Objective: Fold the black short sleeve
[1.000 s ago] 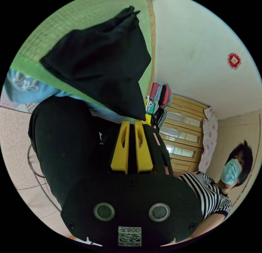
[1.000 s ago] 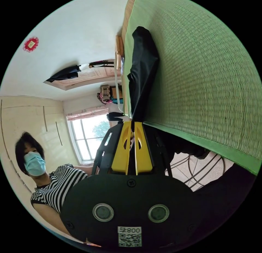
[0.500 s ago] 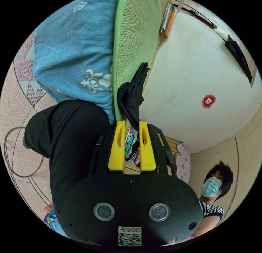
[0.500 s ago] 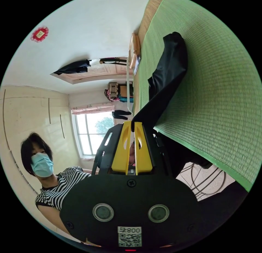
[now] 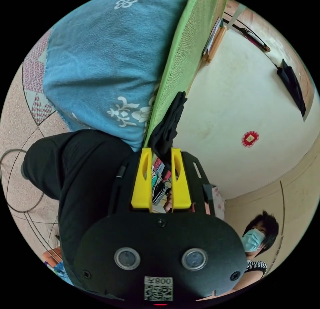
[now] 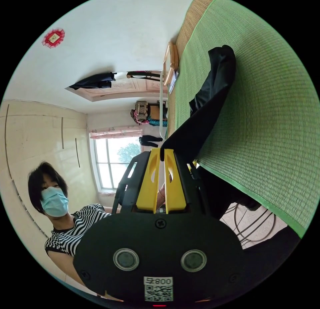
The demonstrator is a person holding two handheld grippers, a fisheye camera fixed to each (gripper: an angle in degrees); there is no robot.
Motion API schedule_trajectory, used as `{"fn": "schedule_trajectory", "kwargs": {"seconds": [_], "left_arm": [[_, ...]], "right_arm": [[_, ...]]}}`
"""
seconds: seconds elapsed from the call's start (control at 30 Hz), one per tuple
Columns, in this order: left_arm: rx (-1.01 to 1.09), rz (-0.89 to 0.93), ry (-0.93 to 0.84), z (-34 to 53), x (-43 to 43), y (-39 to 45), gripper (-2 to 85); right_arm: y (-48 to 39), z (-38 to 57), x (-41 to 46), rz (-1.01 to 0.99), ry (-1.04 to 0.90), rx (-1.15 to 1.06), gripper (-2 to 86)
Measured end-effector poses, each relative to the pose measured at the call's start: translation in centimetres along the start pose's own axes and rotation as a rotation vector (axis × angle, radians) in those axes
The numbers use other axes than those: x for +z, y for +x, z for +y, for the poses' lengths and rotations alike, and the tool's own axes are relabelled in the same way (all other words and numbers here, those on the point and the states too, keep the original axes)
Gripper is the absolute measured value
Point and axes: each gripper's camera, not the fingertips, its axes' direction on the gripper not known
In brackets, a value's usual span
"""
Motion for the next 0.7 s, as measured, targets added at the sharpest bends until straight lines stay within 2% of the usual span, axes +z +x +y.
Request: {"fn": "schedule_trajectory", "kwargs": {"seconds": [0.7], "left_arm": [[0.042, -0.024, -0.026, 7.9, 0.8, -2.9, 3.7]], "right_arm": [[13.2, 7.3, -8.9, -0.009, 0.054, 0.038, 1.8]]}}
